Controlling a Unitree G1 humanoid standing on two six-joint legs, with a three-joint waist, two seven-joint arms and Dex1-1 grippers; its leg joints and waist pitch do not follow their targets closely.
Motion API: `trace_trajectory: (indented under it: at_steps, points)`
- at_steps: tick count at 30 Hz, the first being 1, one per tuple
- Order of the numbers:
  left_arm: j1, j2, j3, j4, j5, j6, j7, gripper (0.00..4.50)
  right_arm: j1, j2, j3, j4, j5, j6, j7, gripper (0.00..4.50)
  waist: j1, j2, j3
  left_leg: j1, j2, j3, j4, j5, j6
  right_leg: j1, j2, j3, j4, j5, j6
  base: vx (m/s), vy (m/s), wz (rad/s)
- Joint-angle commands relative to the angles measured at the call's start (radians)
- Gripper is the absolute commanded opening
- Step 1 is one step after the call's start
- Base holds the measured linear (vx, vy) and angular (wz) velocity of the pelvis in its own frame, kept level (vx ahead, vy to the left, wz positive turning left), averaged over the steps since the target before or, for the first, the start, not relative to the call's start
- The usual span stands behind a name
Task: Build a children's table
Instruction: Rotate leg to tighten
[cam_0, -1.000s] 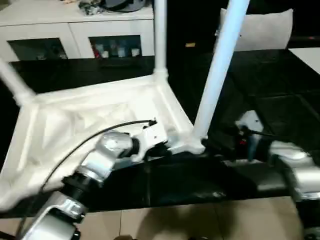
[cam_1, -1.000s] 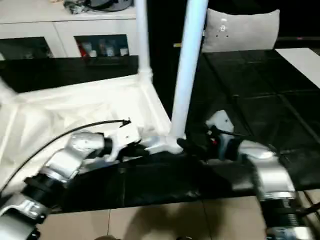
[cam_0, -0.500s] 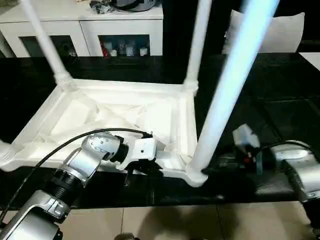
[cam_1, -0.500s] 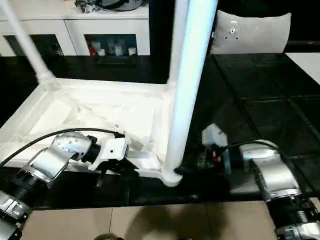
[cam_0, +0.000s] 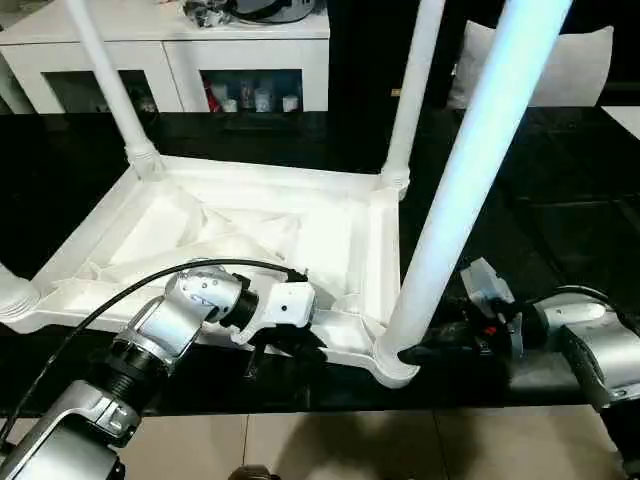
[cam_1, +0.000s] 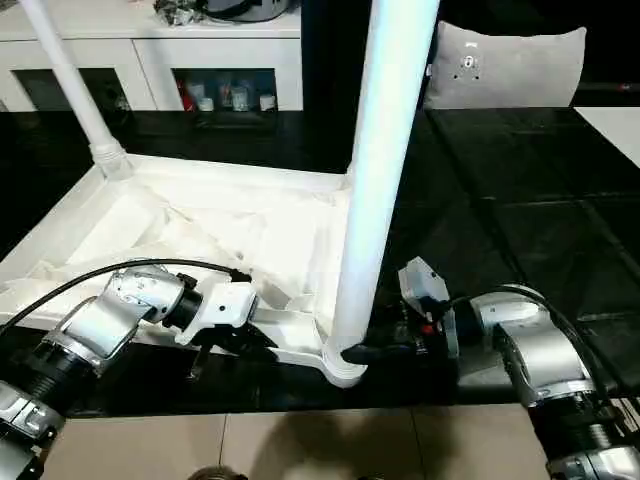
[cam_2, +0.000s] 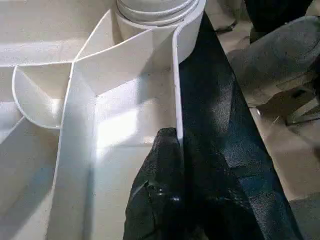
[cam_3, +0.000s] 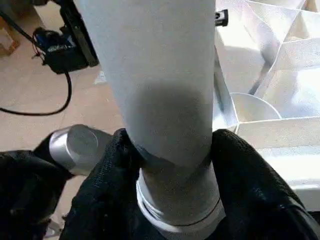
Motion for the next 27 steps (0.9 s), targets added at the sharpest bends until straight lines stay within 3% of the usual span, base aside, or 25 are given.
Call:
trace_trajectory:
  at_steps: [1, 4, 7, 9, 11, 13, 14, 20, 23, 24, 27]
  points:
    - [0.001, -0.016, -0.003, -0.031, -0.011, 0.023, 0.003, 0.00, 0.020, 0.010, 0.005, -0.051, 0.047, 0.040, 0.013, 1.88, -0.007, -0.018, -0.061, 0.000, 0.040, -0.003, -0.068, -0.156, 0.086, 0.055, -0.058, 0.050, -0.066, -0.354, -0.165, 0.000, 0.000, 0.00]
    - [0.010, -0.044, 0.021, -0.051, -0.021, 0.103, 0.059, 0.00, 0.048, 0.037, -0.010, -0.086, 0.068, 0.095, -0.053, 1.88, -0.005, -0.019, -0.059, -0.002, 0.039, -0.003, -0.069, -0.155, 0.084, 0.056, -0.058, 0.049, -0.067, -0.354, -0.167, 0.000, 0.000, 0.00]
    - [0.018, -0.079, 0.037, -0.067, -0.004, 0.181, 0.151, 0.00, 0.066, 0.089, -0.023, -0.119, 0.059, 0.149, -0.185, 1.88, -0.011, -0.016, -0.051, 0.001, 0.036, -0.005, -0.075, -0.199, 0.065, 0.052, -0.058, 0.047, -0.081, -0.454, -0.133, 0.000, 0.000, 0.00]
    - [0.024, -0.110, 0.048, -0.077, 0.005, 0.226, 0.218, 0.00, 0.070, 0.133, -0.032, -0.124, 0.033, 0.158, -0.285, 1.88, -0.022, -0.015, -0.047, 0.005, 0.029, -0.008, -0.077, -0.235, 0.041, 0.049, -0.061, 0.041, -0.096, -0.552, -0.090, 0.000, 0.000, 0.00]
    - [0.027, -0.122, 0.050, -0.082, 0.008, 0.245, 0.238, 0.00, 0.069, 0.151, -0.034, -0.119, 0.017, 0.155, -0.322, 1.88, -0.039, -0.017, -0.045, 0.000, 0.025, -0.012, -0.078, -0.250, 0.036, 0.050, -0.059, 0.036, -0.103, -0.587, -0.064, 0.000, 0.000, 0.00]
    - [0.030, -0.182, 0.060, -0.098, 0.018, 0.327, 0.328, 0.00, 0.049, 0.231, -0.047, -0.073, -0.062, 0.145, -0.499, 1.88, -0.057, -0.017, -0.042, -0.001, 0.025, -0.012, -0.079, -0.264, 0.030, 0.045, -0.056, 0.034, -0.106, -0.590, -0.060, 0.000, 0.000, 0.00]
    - [0.027, -0.218, 0.066, -0.098, 0.027, 0.370, 0.379, 0.00, 0.033, 0.275, -0.054, -0.046, -0.102, 0.144, -0.597, 1.88, -0.070, -0.018, -0.042, -0.005, 0.019, -0.015, -0.077, -0.273, 0.026, 0.050, -0.057, 0.028, -0.108, -0.617, -0.048, 0.000, 0.000, 0.00]
    - [-0.024, -0.348, 0.109, -0.025, 0.064, 0.442, 0.592, 0.00, -0.058, 0.436, -0.120, 0.085, -0.168, 0.159, -0.968, 1.86, -0.108, -0.013, -0.043, -0.001, 0.010, -0.018, -0.071, -0.302, 0.034, 0.041, -0.052, 0.016, -0.126, -0.660, -0.021, 0.000, 0.000, 0.00]
    - [-0.047, -0.394, 0.129, 0.003, 0.079, 0.453, 0.673, 0.00, -0.092, 0.489, -0.133, 0.137, -0.199, 0.141, -1.087, 1.86, -0.113, -0.010, -0.049, -0.006, 0.017, -0.021, -0.078, -0.293, 0.041, 0.047, -0.053, 0.019, -0.119, -0.575, -0.044, 0.000, 0.000, 0.00]
    - [-0.047, -0.394, 0.129, 0.003, 0.079, 0.453, 0.673, 0.00, -0.092, 0.489, -0.133, 0.137, -0.199, 0.141, -1.087, 2.21, -0.112, -0.009, -0.051, -0.006, 0.020, -0.019, -0.081, -0.285, 0.048, 0.047, -0.053, 0.023, -0.115, -0.526, -0.060, 0.000, 0.000, 0.00]
    - [-0.045, -0.414, 0.121, -0.021, 0.103, 0.458, 0.696, 0.00, -0.099, 0.536, -0.149, 0.157, -0.206, 0.098, -1.100, 2.56, -0.109, -0.010, -0.052, -0.007, 0.023, -0.015, -0.082, -0.262, 0.062, 0.049, -0.055, 0.034, -0.105, -0.455, -0.100, 0.000, 0.000, 0.00]
